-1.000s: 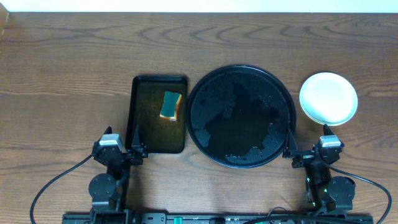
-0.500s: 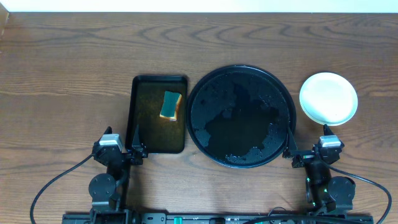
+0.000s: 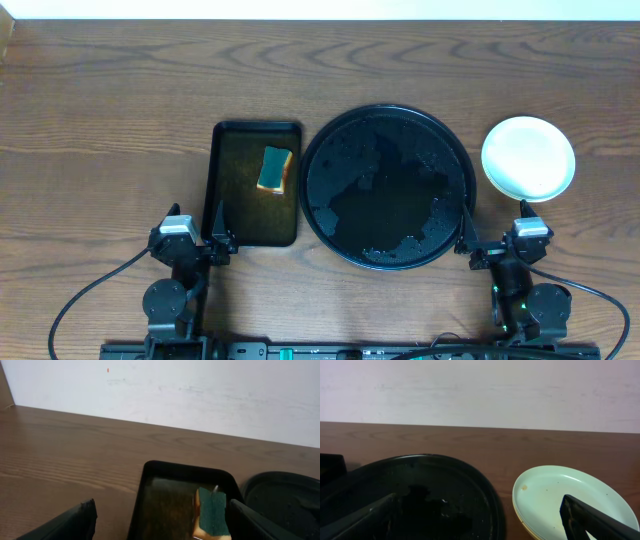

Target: Clean dirty plates on tray and stack at the side

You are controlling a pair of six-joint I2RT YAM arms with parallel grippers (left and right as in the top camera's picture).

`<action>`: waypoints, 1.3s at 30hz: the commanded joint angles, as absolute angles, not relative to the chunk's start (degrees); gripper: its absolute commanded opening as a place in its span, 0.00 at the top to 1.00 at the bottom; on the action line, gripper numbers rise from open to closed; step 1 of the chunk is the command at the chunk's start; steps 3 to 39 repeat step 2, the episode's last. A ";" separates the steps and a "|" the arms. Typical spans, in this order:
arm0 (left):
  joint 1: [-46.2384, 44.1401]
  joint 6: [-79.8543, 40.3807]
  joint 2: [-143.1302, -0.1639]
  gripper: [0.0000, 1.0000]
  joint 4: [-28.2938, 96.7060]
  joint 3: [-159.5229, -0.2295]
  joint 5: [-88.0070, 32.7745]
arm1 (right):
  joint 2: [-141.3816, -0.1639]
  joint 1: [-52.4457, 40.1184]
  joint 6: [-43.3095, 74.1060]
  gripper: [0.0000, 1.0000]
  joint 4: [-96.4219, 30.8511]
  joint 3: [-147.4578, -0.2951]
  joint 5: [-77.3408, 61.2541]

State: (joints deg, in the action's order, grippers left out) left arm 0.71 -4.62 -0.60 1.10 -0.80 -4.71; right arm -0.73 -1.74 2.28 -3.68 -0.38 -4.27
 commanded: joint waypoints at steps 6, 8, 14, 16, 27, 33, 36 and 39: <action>0.99 -4.12 -0.27 0.18 3.62 -0.23 -5.32 | -0.49 -2.66 1.65 0.01 -3.92 -0.32 -4.51; 0.99 -4.12 -0.27 0.18 3.62 -0.23 -5.32 | -0.49 -2.66 1.65 0.01 -3.92 -0.32 -4.51; 0.99 -4.12 -0.27 0.18 3.62 -0.23 -5.32 | -0.49 -2.66 1.65 0.01 -3.92 -0.32 -4.51; 0.99 -4.12 -0.27 0.18 3.62 -0.23 -5.32 | -0.49 -2.66 1.65 0.01 -3.92 -0.32 -4.51; 0.99 -4.12 -0.27 0.18 3.62 -0.23 -5.32 | -0.49 -2.66 1.65 0.01 -3.92 -0.32 -4.51; 0.99 -4.12 -0.27 0.18 3.62 -0.23 -5.32 | -0.49 -2.66 1.65 0.01 -3.92 -0.32 -4.51; 0.99 -4.12 -0.27 0.18 3.62 -0.23 -5.32 | -0.49 -2.66 1.65 0.01 -3.92 -0.32 -4.51; 0.99 -4.12 -0.27 0.18 3.62 -0.23 -5.32 | -0.49 -2.66 1.65 0.01 -3.92 -0.32 -4.51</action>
